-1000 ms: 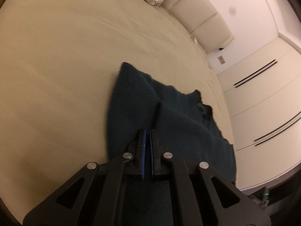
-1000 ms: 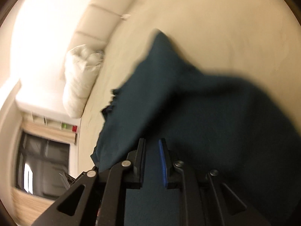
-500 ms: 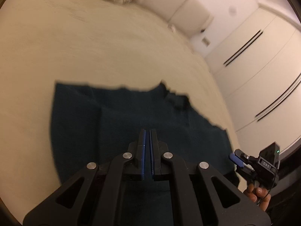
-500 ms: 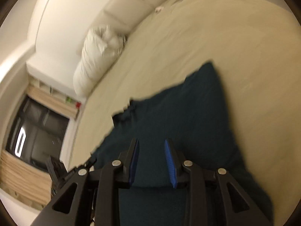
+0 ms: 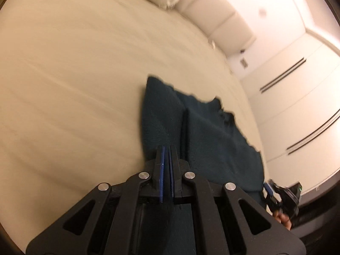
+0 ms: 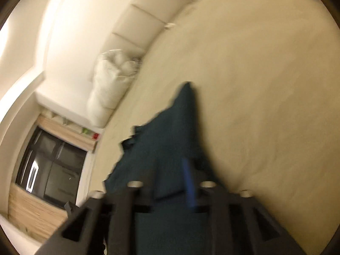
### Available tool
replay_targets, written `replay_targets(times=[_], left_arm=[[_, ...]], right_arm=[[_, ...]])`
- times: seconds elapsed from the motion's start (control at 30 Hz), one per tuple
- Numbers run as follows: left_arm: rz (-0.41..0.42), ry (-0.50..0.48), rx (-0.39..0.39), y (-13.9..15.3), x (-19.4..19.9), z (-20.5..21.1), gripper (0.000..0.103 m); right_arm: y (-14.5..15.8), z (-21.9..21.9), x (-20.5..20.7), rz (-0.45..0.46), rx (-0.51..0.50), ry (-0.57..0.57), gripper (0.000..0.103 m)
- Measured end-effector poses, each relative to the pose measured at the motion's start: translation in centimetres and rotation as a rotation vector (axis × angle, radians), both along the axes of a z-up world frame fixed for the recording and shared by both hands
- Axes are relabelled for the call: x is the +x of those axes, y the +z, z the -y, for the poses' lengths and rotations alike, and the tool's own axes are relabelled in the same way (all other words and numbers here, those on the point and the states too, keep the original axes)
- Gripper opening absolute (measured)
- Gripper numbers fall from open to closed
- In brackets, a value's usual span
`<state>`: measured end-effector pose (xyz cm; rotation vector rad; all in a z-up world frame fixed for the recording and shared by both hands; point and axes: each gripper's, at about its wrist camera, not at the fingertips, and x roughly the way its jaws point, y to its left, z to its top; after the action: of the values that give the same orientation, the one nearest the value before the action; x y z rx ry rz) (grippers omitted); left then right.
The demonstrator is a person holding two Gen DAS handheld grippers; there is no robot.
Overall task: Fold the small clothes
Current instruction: 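Release the sweater and pull both tools back from it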
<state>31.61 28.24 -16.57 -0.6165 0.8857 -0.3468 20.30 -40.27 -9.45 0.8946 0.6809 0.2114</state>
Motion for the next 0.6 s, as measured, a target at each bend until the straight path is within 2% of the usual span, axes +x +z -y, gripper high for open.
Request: replay_targets(times=[0.03,0.07,0.1,0.13,0.2,0.23,0.27,0.3,0.33,0.37,0.4,0.47,0.5,0.53,0.6], left_arm=[[0.021,-0.006,0.005,0.5,-0.7,0.3,0.003],[0.033,-0.019,0.008,0.8,-1.1,0.7,0.003],[0.047,-0.043,0.02,1.1,-1.7,1.3,0.003],[0.058,-0.086,0.062,1.3,-2.2,2.8,0.003],[0.037,-0.137,0.175,0.7,-1.8,5.8,0.003],[-0.006,-0.168,0.256,-0.7,-1.4,7.0,0.003],[-0.012,-0.178,0.264,-1.6,-1.3,7.3,0.003],[0.003,-0.163,0.216,-1.8,-1.6,6.6,0.003],[-0.021,-0.119,0.168,-1.7,-1.8,5.3,0.003],[-0.03,-0.093,0.154,-1.4,-2.1,4.5,0.003],[-0.026,-0.083,0.159,-1.0,-2.6,4.0,0.003],[-0.034,-0.062,0.228,-0.1,-3.7,3.7,0.003],[-0.04,-0.046,0.271,0.5,-4.4,3.7,0.003],[-0.03,-0.037,0.293,1.3,-5.5,3.5,0.003],[0.015,-0.022,0.336,3.0,-8.1,3.7,0.003]], right_arm=[[0.5,-1.4,-0.3,0.041,-0.016,0.026,0.064],[0.8,-2.7,-0.3,0.064,-0.04,0.052,0.071],[0.8,-4.0,-0.2,0.079,-0.071,0.087,0.072],[0.4,-4.9,0.1,0.075,-0.093,0.115,0.073],[-2.0,-5.3,1.4,-0.011,-0.097,0.125,0.073],[-2.8,-4.7,1.5,-0.038,-0.096,0.115,0.055],[-3.9,-3.7,1.5,-0.055,-0.098,0.09,0.023],[-4.6,-2.5,1.1,-0.084,-0.061,0.062,0.011],[-4.8,-1.4,0.7,-0.11,-0.013,0.035,0.007],[-4.6,-0.7,0.1,-0.109,-0.001,0.018,0.008],[-3.6,0.0,-1.1,-0.104,-0.049,-0.012,0.012],[-1.3,0.3,-3.5,-0.086,-0.166,-0.029,0.042],[0.3,0.1,-5.2,-0.067,-0.229,-0.045,0.05],[2.0,-0.4,-7.2,-0.022,-0.3,-0.062,0.062],[5.2,-1.8,-11.1,0.103,-0.423,-0.076,0.076]])
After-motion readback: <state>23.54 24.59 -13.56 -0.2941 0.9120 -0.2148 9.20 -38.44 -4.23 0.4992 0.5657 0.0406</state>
